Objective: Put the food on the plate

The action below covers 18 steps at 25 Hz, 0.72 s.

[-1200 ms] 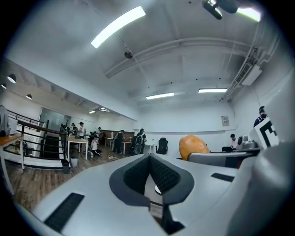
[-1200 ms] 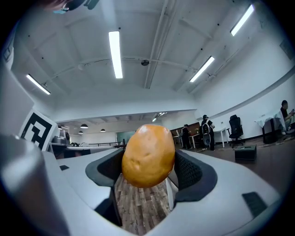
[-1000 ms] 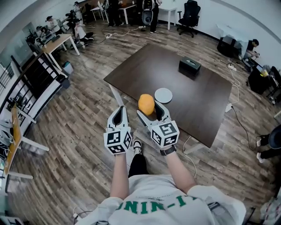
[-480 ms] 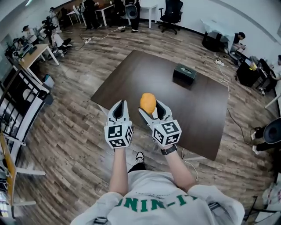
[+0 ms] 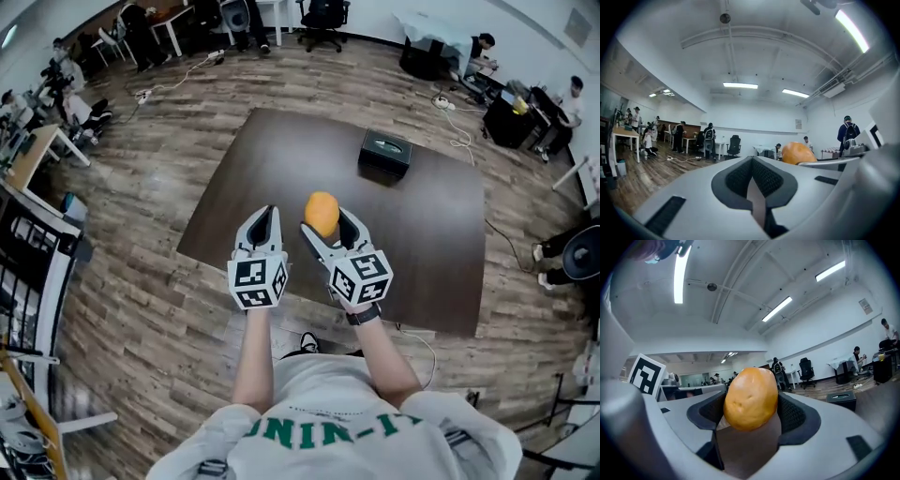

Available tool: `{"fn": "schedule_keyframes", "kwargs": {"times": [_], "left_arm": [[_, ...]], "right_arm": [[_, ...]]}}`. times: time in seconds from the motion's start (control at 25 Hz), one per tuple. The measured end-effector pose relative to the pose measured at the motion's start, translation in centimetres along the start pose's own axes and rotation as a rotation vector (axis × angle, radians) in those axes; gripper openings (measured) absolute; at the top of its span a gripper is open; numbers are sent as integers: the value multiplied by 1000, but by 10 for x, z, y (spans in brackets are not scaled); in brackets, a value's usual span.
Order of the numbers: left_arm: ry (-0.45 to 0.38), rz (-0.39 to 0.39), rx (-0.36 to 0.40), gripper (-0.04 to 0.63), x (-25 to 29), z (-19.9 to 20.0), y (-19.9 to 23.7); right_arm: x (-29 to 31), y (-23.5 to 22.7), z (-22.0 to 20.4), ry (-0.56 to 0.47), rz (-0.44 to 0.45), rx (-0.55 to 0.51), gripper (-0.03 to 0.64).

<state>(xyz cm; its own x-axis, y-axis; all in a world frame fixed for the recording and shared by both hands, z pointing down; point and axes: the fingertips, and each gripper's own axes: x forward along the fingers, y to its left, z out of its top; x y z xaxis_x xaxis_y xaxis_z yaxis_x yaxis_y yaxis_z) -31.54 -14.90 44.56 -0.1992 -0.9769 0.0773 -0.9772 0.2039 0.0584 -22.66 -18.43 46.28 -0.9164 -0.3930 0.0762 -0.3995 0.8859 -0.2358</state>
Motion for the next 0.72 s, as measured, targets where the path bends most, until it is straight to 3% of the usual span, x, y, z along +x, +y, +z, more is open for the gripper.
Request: {"fn": "schedule_keyframes", "kwargs": {"times": [0.44, 0.72], "left_arm": [[60, -280, 2, 14, 105, -28, -46], [68, -392, 20, 14, 131, -47, -93]], "right_arm": [[10, -104, 0, -11, -279, 41, 350], [-16, -137, -16, -7, -344, 63, 350]]}}
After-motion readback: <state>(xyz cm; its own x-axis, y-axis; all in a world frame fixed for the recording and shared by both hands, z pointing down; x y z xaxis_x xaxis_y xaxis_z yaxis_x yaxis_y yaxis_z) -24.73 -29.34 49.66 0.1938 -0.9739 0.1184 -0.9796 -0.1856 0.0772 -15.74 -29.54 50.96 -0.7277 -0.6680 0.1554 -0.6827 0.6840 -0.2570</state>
